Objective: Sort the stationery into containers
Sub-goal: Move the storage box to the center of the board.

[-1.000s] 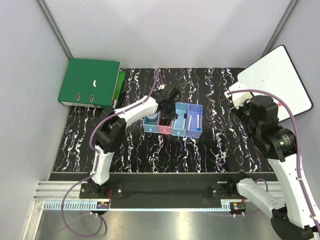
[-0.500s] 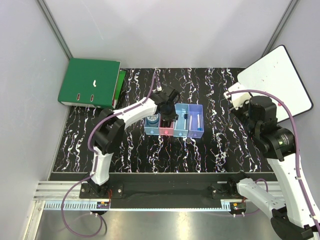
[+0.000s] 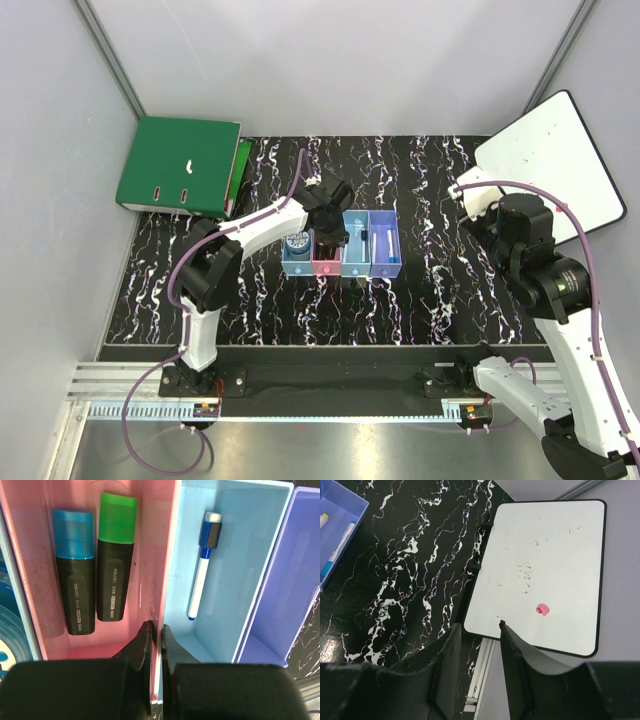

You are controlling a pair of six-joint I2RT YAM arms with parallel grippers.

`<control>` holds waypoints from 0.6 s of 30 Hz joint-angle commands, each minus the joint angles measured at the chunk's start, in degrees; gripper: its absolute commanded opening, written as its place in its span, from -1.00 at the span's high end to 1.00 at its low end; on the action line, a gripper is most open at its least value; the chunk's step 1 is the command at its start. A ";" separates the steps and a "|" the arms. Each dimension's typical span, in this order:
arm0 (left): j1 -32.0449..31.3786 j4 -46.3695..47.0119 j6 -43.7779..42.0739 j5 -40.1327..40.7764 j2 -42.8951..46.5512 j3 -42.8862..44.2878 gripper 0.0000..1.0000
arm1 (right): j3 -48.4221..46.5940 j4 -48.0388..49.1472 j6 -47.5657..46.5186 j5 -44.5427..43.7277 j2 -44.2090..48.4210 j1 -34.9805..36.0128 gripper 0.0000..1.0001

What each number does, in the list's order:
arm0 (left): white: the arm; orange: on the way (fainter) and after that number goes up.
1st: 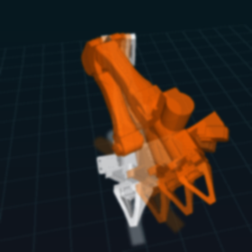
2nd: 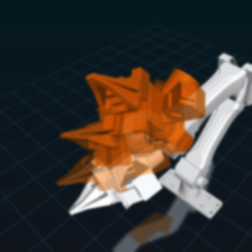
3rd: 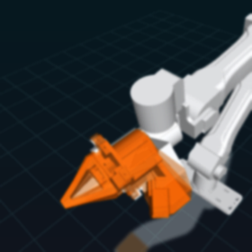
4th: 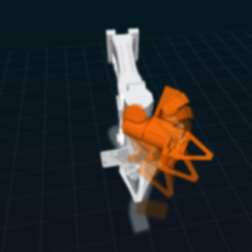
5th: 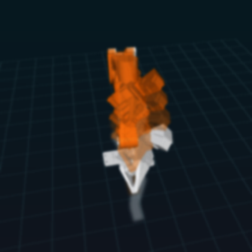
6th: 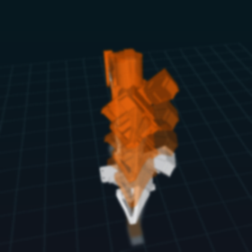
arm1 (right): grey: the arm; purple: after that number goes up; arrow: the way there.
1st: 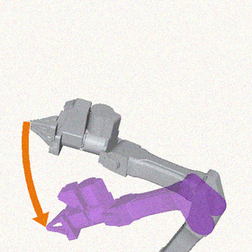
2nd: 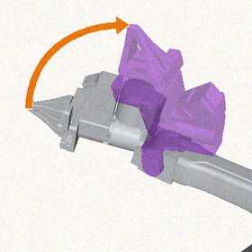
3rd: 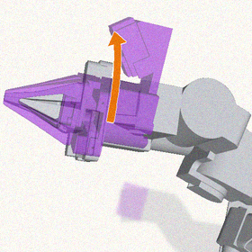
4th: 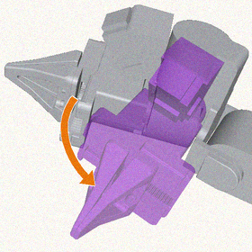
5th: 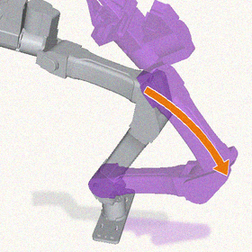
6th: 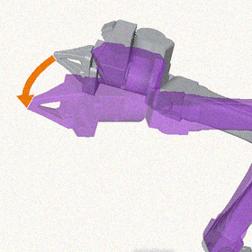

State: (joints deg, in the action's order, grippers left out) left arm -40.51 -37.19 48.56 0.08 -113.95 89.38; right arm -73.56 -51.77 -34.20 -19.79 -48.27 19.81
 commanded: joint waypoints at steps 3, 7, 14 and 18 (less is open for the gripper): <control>1.05 -2.36 1.72 -0.16 0.57 0.18 1.00 | -0.09 1.23 0.45 0.72 0.72 -0.13 0.11; 1.22 -2.19 0.67 -0.51 1.10 1.05 0.32 | 0.34 1.32 0.27 0.72 0.90 -0.21 0.11; 1.22 -1.75 -0.30 -1.49 3.91 -0.09 -0.30 | 0.26 1.67 0.09 0.72 0.81 -0.21 0.10; 1.40 -1.31 -1.53 -1.22 4.88 2.19 -0.37 | 0.35 1.67 0.09 0.81 0.99 -0.21 0.10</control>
State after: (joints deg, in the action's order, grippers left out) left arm -39.31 -39.42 48.25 -0.89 -113.43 89.38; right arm -73.06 -51.77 -34.22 -19.79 -47.83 19.81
